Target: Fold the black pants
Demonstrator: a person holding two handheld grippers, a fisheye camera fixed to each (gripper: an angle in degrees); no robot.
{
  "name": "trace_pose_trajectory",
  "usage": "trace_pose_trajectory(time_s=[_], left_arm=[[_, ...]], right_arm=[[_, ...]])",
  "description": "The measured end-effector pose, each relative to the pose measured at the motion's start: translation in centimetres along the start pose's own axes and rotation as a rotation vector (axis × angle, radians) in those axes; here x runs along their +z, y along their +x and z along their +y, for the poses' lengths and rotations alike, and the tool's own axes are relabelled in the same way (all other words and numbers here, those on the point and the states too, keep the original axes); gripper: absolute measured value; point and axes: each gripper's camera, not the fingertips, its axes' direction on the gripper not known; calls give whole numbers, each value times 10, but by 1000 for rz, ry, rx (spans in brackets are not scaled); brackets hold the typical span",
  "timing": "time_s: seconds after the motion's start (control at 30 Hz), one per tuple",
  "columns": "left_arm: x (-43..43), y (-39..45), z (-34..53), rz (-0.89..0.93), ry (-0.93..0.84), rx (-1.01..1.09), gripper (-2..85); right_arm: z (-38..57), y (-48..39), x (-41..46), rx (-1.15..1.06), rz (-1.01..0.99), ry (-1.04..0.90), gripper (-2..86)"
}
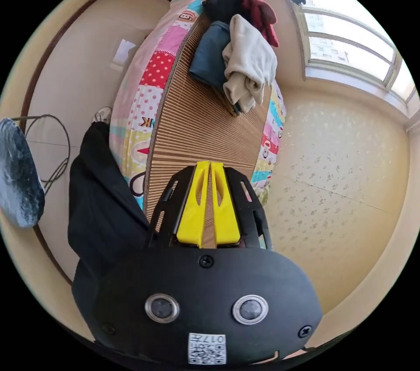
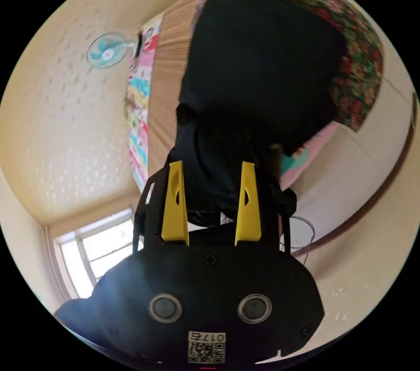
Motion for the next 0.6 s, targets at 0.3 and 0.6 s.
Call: trace_pose_trajectory(time_s=[0.3,0.6], left_arm=[[131,36,96,-110,-418,804,-4],[206,54,410,170,-973,1604,98]], right_arm=[[3,18,45,-185,54,-176,140],[32,-135,-6,-825,-200,-281,29]])
